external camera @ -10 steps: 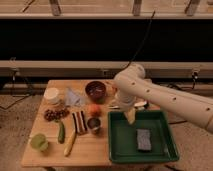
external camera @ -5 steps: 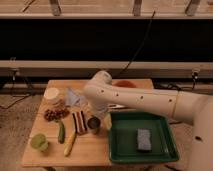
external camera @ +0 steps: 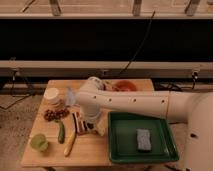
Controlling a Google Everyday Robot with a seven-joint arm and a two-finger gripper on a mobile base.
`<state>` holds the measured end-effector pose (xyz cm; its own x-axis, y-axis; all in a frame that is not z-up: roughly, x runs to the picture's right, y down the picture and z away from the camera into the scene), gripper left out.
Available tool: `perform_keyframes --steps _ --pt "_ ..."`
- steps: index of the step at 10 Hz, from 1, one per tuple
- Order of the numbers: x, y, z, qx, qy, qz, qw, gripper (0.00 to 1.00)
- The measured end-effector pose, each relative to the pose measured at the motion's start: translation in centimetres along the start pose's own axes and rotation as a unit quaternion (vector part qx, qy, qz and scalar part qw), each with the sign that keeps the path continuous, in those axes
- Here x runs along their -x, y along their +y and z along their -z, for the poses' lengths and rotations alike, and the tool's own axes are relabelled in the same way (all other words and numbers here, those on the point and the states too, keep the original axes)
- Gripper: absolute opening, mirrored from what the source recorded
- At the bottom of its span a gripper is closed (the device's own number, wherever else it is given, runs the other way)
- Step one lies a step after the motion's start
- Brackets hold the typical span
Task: Place banana in paper cup
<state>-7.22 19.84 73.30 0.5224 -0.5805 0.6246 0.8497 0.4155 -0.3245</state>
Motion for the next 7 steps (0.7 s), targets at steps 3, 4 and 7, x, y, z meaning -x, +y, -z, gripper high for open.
perform_keyframes --steps 3,4,7 --pt "0.0 0.0 0.0 0.0 -0.001 0.0 1.0 0.8" --pt "0.0 0.1 -0.2 -0.001 -0.002 0.001 1.0 0.8" --pt "1.2 -1.7 -1.6 -0.01 -0.012 0.013 0.9998 0.8"
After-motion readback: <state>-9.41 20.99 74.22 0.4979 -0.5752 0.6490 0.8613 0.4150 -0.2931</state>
